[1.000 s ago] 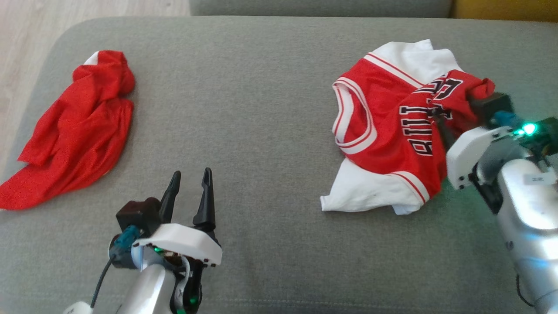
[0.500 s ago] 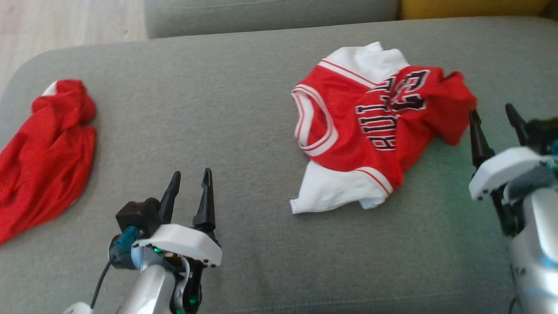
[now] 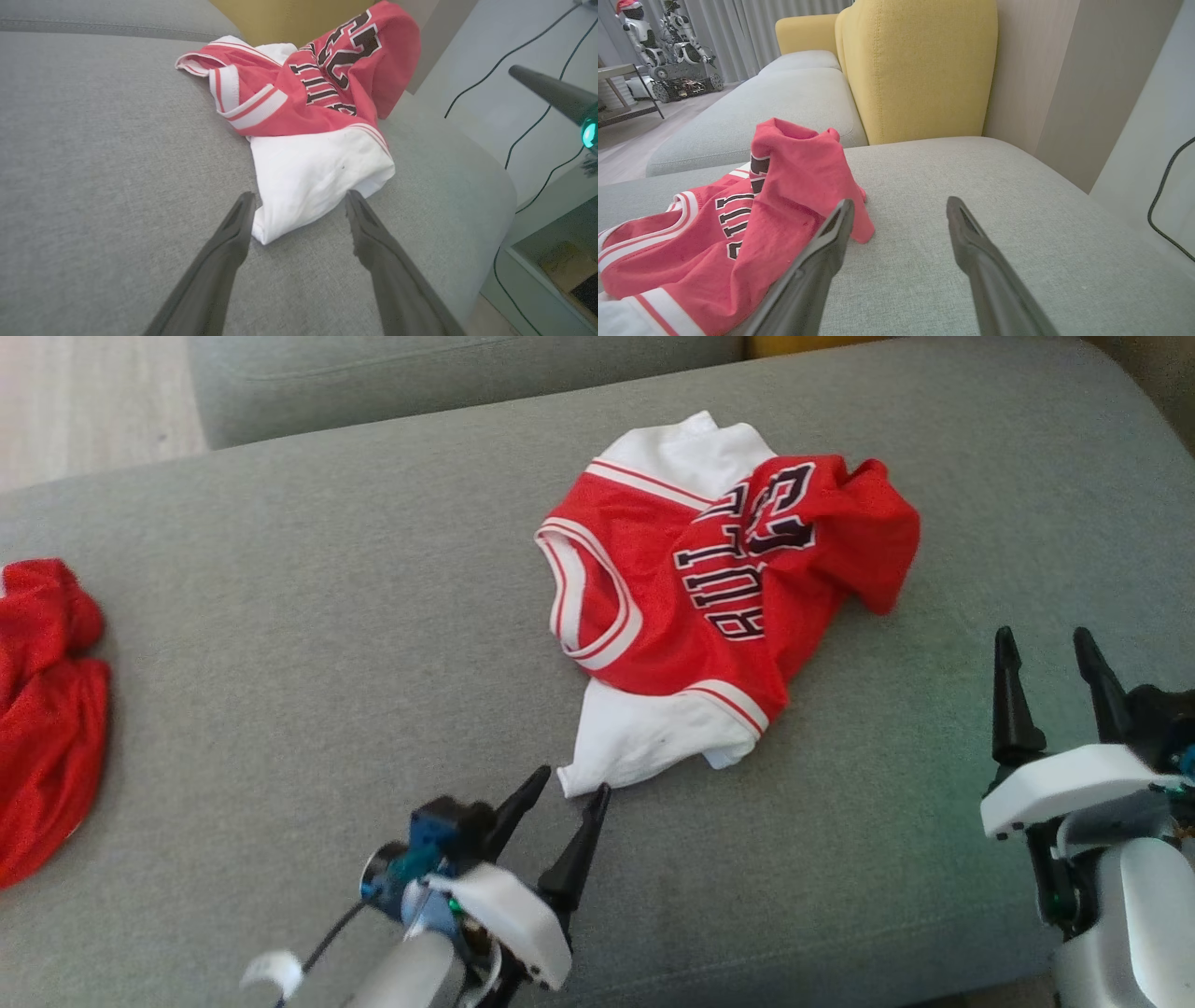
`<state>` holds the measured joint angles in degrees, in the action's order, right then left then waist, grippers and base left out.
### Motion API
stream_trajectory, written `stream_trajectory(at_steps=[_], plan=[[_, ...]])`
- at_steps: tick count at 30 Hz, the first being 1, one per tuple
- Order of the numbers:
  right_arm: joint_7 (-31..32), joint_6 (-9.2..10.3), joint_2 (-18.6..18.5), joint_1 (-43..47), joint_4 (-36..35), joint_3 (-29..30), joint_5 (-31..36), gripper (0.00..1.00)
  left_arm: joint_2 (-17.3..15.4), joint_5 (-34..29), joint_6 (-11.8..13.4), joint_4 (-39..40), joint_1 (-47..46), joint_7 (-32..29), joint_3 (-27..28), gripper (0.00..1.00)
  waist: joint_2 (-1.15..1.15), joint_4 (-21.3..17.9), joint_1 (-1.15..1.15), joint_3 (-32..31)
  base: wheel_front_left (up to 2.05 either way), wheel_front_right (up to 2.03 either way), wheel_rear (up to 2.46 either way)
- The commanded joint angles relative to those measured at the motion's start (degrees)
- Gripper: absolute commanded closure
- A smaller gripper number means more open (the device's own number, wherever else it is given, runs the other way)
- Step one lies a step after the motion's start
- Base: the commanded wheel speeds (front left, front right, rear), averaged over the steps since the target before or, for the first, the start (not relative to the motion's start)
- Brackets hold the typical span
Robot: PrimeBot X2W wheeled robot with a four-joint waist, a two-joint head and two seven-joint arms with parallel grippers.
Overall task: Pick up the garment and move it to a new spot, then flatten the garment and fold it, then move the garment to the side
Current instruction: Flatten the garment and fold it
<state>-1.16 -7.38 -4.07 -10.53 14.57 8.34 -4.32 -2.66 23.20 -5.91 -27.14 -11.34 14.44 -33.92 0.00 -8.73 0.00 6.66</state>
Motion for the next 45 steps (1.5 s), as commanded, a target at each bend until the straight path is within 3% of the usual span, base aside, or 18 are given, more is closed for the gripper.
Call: stream_trajectory(at_steps=[1, 8, 17, 20, 21, 22, 23, 27, 31, 36, 42, 45], plan=[[0.0, -0.11, 0.2, -1.3, -2.3, -1.3, 0.4, 0.0, -0.2, -0.4, -0.1, 1.4, -3.9, 0.3, 1.8, 0.0, 0.0, -0.6, 0.0, 0.3, 0.0, 0.0, 0.0], [0.4, -0.11, 0.8, -1.5, -3.7, -2.2, 0.3, 0.0, -0.2, -3.7, 1.4, -8.1, -10.4, -2.6, -1.5, 0.0, 0.0, -3.4, 0.0, 1.2, 0.0, 0.0, 0.0], [-0.3, -0.11, 1.1, -2.1, -3.5, -2.8, 0.1, 0.0, -0.2, -3.0, 2.7, -15.7, -14.2, -4.6, -3.0, 0.0, 0.0, -6.0, 0.0, 2.1, 0.0, 0.0, 0.0], [-0.6, -0.11, 1.1, -2.3, -3.2, -3.0, 0.1, 0.0, -0.2, -1.8, 2.0, -16.9, -14.6, -5.5, -4.0, 0.0, 0.0, -6.5, 0.0, 2.2, 0.0, 0.0, 0.0], [-0.6, -0.11, 1.1, -2.3, -3.1, -3.1, 0.1, 0.0, -0.2, -1.3, 1.6, -17.1, -14.7, -5.9, -4.5, 0.33, 0.0, -6.6, 0.0, 2.2, 0.0, 0.0, 0.0], [-0.7, -0.11, 1.1, -2.3, -3.1, -3.0, 0.1, 0.0, -0.2, -0.6, 1.1, -17.1, -14.7, -6.2, -5.0, 0.95, 0.0, -6.7, 0.0, 2.2, 0.0, 0.0, 0.0], [-0.8, -0.11, 1.2, -2.4, -3.0, -3.0, 0.1, 0.0, -0.2, 0.2, 0.8, -16.9, -14.7, -6.3, -5.4, 1.0, 0.0, -6.7, 0.0, 2.2, 0.0, 0.0, 0.0], [-1.1, -0.11, 1.2, -2.4, -2.6, -2.6, 0.0, 0.0, -0.2, 4.4, -0.2, -14.7, -15.3, -4.3, -5.4, 1.0, 0.0, -6.5, 0.0, 2.0, 0.0, 0.0, 0.0], [-1.3, -0.11, 1.2, -2.4, -2.2, -2.5, 0.1, 0.0, -0.2, 8.3, -0.4, -11.1, -17.1, -0.7, -1.8, 1.0, 0.0, -5.7, 0.0, 1.4, 0.0, 0.0, 0.0], [-1.1, -0.11, 1.2, -2.4, -2.2, -2.4, 0.5, 0.0, -0.9, 10.0, 0.8, -3.0, -18.4, 0.5, 7.6, 1.0, 0.0, -4.1, 0.0, 1.1, 0.0, 0.0, 0.0], [-0.9, -0.11, 1.2, -1.9, -1.7, -2.3, 1.1, 0.0, -1.7, 6.4, 1.6, 9.1, -14.0, 0.5, 21.4, 1.0, 0.0, -1.7, 0.0, 1.0, 0.0, 0.0, 0.0], [-0.8, -0.11, 1.2, -1.8, -1.5, -2.3, 1.3, 0.0, -1.6, 5.3, 1.7, 10.5, -12.4, 0.5, 24.3, 1.0, 0.0, -1.0, 0.0, 1.0, 0.0, 0.0, 0.0]])
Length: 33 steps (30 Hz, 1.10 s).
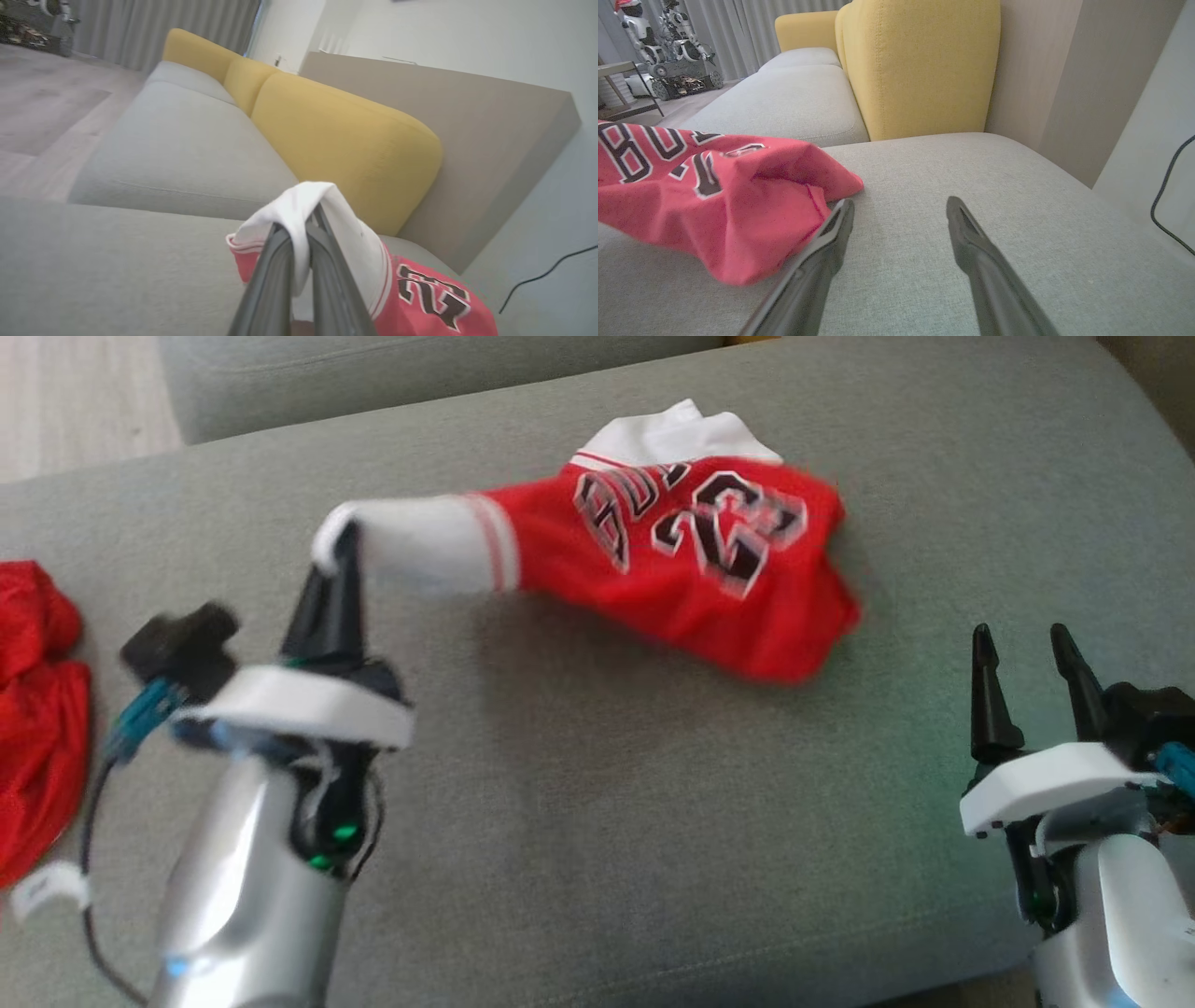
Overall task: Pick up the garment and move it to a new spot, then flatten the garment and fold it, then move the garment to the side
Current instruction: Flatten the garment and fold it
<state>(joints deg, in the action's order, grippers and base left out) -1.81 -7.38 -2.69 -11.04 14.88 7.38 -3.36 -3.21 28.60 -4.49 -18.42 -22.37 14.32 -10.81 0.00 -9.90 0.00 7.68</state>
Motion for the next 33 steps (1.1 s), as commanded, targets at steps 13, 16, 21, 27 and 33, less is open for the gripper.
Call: stream_trajectory(at_steps=[13, 16, 21, 27, 33], plan=[[0.4, -0.11, -0.2, -0.9, -0.1, -2.9, 0.0, 0.0, -0.4, -8.6, -0.4, -5.0, 7.6, 0.7, 3.7, 1.0, 0.0, 3.5, 0.0, 0.0, 0.0, 0.0, 0.0], [0.4, -0.11, -0.2, -0.7, 0.4, -3.4, -0.3, 0.0, -0.2, -9.5, 0.6, -9.0, 7.6, 0.7, 2.6, 0.0, 0.0, 3.9, 0.0, -0.2, 0.0, 0.0, 0.0], [0.4, -0.11, -0.2, -1.0, 1.1, -3.6, -1.3, 0.0, 0.2, -8.5, 1.6, -6.1, 6.7, 0.7, 4.1, 0.0, 0.0, 5.3, 0.0, -0.2, 0.0, 0.0, 0.0], [2.8, -0.11, -0.4, -2.9, 3.6, -5.9, -1.1, 0.0, 0.3, -7.0, 1.6, 0.0, 7.7, 0.7, 3.1, 0.0, 0.0, 7.8, 0.0, 0.6, 0.0, 0.0, 0.0], [7.0, -0.11, -1.0, -6.7, 10.6, -4.6, 0.5, 0.0, 0.3, -5.7, 2.4, 2.1, 8.5, 0.7, 0.7, 0.0, 0.0, 10.5, 0.0, 1.7, 0.0, 0.0, 0.0]])
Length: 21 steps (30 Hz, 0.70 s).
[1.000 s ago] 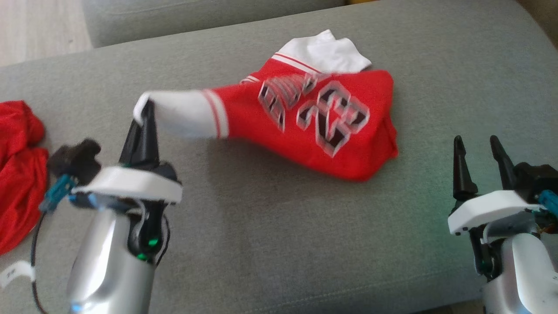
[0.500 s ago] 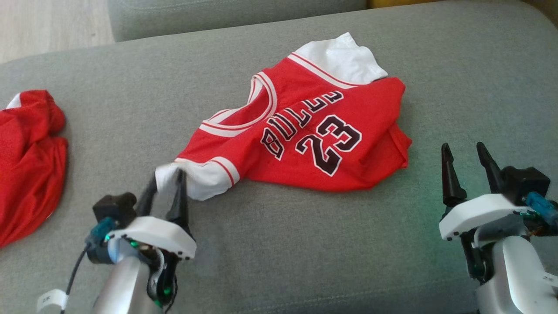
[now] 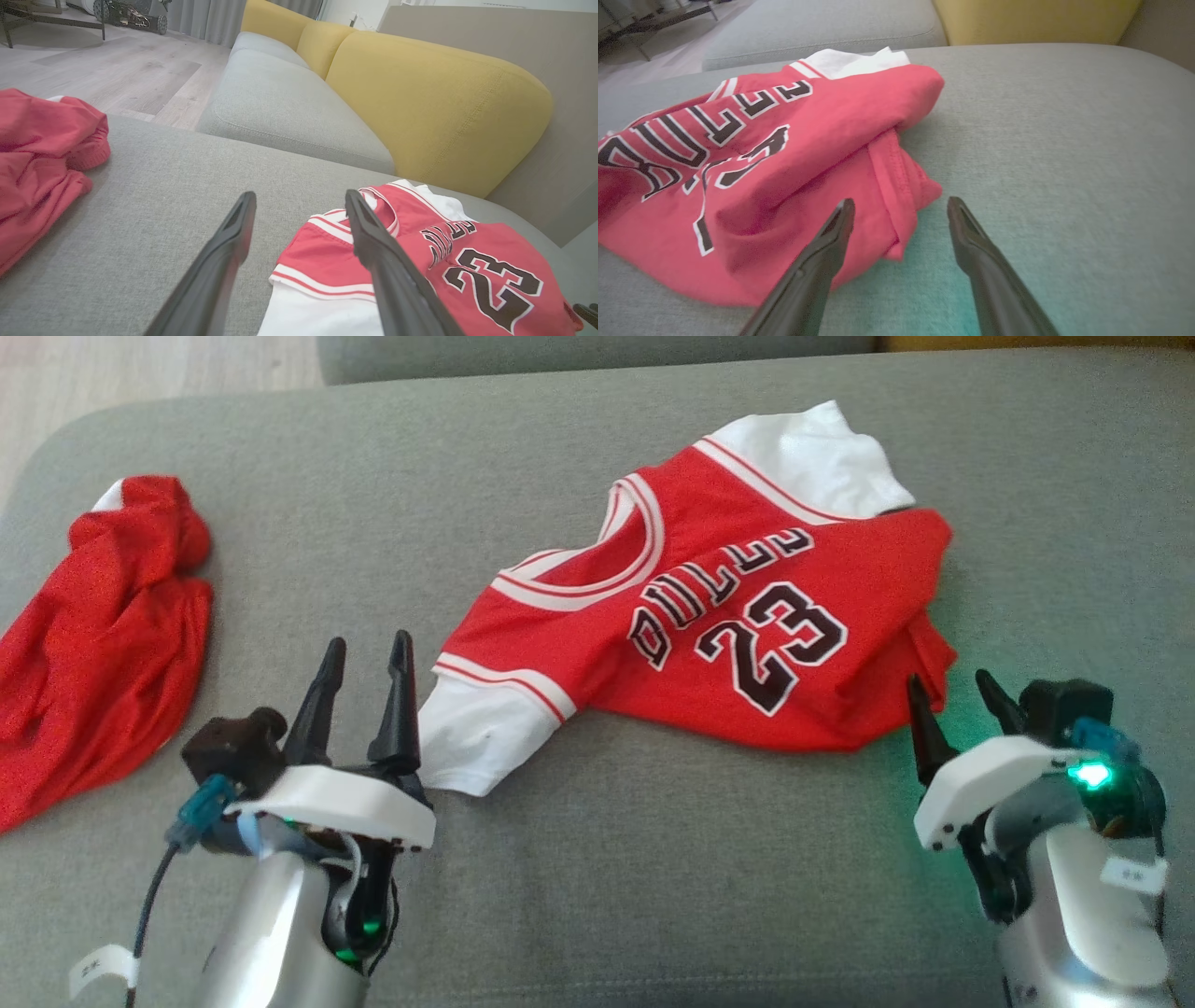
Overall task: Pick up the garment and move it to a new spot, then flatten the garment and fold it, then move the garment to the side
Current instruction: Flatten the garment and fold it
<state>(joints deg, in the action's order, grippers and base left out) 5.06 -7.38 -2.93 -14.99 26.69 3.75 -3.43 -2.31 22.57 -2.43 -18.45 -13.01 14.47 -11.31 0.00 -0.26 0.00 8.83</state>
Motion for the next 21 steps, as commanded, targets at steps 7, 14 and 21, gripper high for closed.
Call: stream_trajectory(at_steps=[7, 14, 21], plan=[[1.4, -0.11, -0.5, -6.9, 6.8, 2.7, 1.1, 0.18, -0.6, 0.4, 0.8, 2.5, -1.0, 0.5, 0.4, 0.0, 0.0, 2.3, 0.0, 1.5, 0.0, 0.0, 0.0], [-0.4, -0.11, -0.4, -8.9, 8.6, 2.4, 0.0, 1.0, -0.6, 0.5, 1.2, 2.5, -1.0, 0.5, 0.7, 0.0, 0.0, 1.8, 0.0, 1.2, 0.0, 0.0, 0.0], [-0.6, -0.11, -3.7, -10.0, 2.2, 2.2, 0.7, 1.0, -0.6, 1.2, 1.5, 2.5, -0.1, 0.5, 0.5, 0.0, 0.0, -0.5, 0.0, -0.8, 0.0, 0.0, 0.0]])
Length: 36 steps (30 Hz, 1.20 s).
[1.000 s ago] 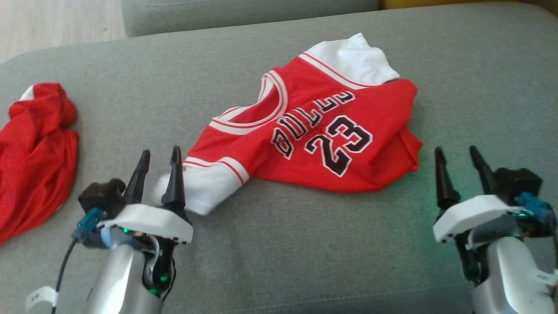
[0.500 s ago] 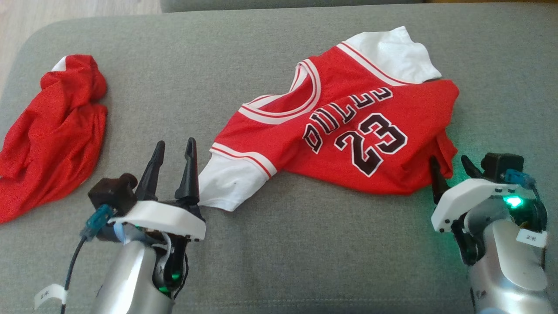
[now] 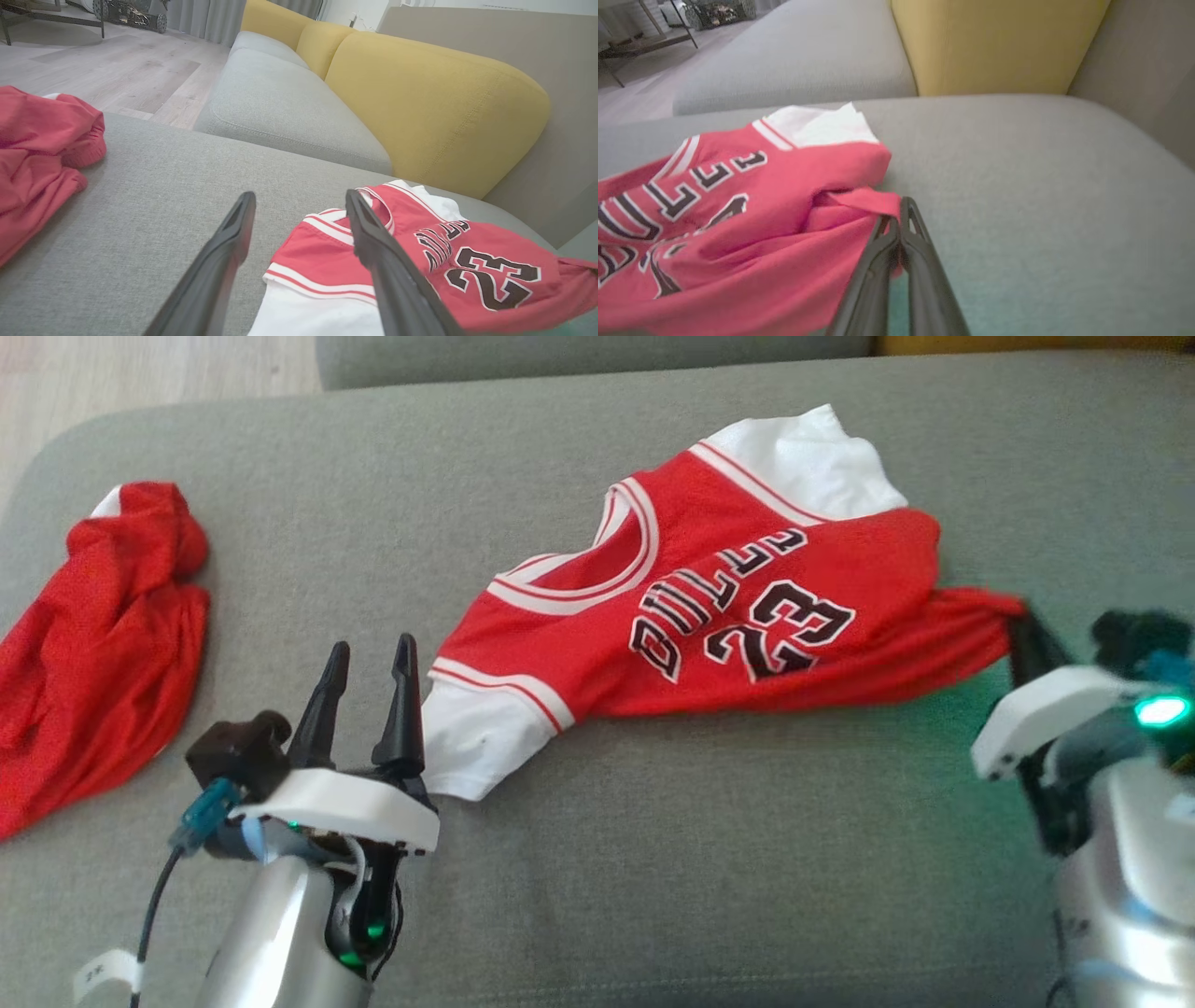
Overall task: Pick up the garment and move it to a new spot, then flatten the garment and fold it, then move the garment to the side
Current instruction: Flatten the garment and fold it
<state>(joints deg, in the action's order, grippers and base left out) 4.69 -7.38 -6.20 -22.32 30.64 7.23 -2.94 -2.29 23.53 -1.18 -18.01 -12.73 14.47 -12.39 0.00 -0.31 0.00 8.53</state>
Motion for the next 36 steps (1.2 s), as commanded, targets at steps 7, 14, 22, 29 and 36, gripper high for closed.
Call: stream_trajectory(at_steps=[7, 14, 22, 29, 36], plan=[[9.5, -0.11, -6.0, -0.7, -15.4, 0.0, 1.1, 1.0, -0.6, 1.5, 0.9, 2.5, 1.2, 0.5, 1.0, 0.0, 0.0, -2.5, 0.0, -3.4, 0.0, 0.0, 0.0], [25.7, -0.11, -9.7, 5.9, -30.8, 2.4, 1.9, 1.0, -0.6, 2.6, 1.3, 3.1, 1.9, 0.5, -0.7, 0.0, 0.0, -2.0, 0.0, -3.7, 0.0, 0.0, 0.0], [28.4, -0.11, -10.7, 2.3, -31.5, 1.8, 2.3, 1.0, -0.6, 2.7, 1.1, 3.2, -0.1, 0.5, -2.5, 0.0, 0.0, 1.5, 0.0, 0.3, 0.0, 0.0, 0.0], [21.4, -0.11, -13.9, -7.7, -15.4, 0.1, 6.4, 1.0, -0.6, 2.3, 0.7, 3.0, -2.9, 0.5, -3.3, 0.0, 0.0, 4.6, 0.0, 4.6, 0.0, 0.0, 0.0], [9.5, -0.11, -14.4, -18.9, -0.9, 1.5, 10.8, 1.0, -0.6, 2.1, 0.2, 2.8, -4.5, 0.5, -3.8, 0.0, 0.0, 6.3, 0.0, 6.9, 0.0, 0.0, 0.0]])
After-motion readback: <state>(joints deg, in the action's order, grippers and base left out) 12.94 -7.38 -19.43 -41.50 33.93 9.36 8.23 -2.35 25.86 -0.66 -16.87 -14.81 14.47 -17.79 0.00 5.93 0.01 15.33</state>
